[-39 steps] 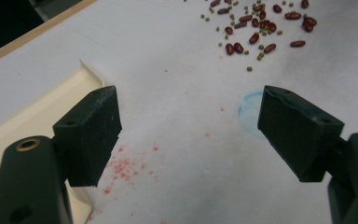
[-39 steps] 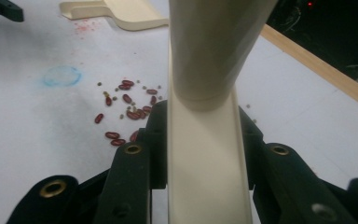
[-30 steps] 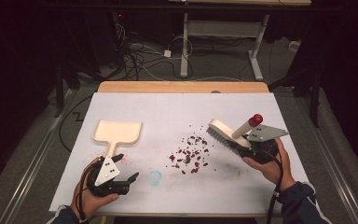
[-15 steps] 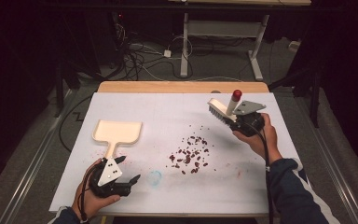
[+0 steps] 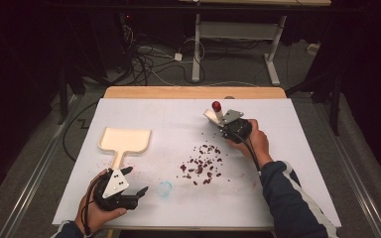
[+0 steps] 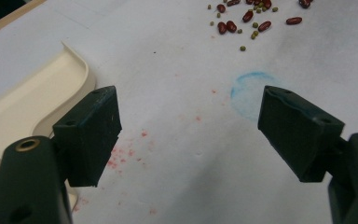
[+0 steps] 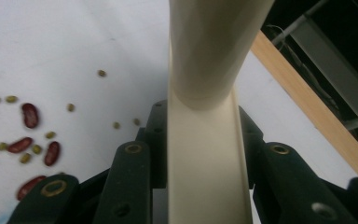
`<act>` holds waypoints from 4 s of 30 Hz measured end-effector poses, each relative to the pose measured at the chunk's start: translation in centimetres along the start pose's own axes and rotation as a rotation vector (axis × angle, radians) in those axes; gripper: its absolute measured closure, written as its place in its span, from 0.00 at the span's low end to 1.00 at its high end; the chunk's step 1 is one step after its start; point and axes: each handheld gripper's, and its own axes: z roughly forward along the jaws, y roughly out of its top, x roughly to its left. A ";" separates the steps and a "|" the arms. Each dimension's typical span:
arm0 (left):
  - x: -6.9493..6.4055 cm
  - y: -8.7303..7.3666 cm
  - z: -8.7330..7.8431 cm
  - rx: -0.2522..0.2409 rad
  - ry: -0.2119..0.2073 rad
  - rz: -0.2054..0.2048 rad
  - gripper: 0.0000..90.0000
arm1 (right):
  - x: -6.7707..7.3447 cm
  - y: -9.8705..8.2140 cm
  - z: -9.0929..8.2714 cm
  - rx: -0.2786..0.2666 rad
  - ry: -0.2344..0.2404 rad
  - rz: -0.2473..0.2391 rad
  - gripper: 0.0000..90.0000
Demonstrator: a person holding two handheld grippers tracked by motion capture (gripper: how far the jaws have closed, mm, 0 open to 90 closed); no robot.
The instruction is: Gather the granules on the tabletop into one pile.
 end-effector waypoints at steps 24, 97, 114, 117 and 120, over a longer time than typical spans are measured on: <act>-0.2 0.4 0.4 0.000 -0.015 0.018 0.23 | 6.1 -2.7 -4.6 -0.227 0.345 -0.222 0.75; 0.4 0.5 -1.1 -0.046 0.106 -0.027 0.23 | 10.6 -2.1 -7.9 -0.146 0.328 0.549 0.75; 0.2 0.5 -0.6 -0.019 0.088 -0.004 0.23 | 7.4 -2.9 -12.9 -0.265 0.297 0.466 0.75; 0.1 0.6 -0.6 -0.017 0.089 -0.001 0.23 | 6.4 -3.7 -13.7 -0.268 0.270 0.466 0.75; 0.1 0.6 -0.6 -0.014 0.087 0.002 0.23 | 5.4 -5.1 -14.3 -0.245 0.200 0.475 0.75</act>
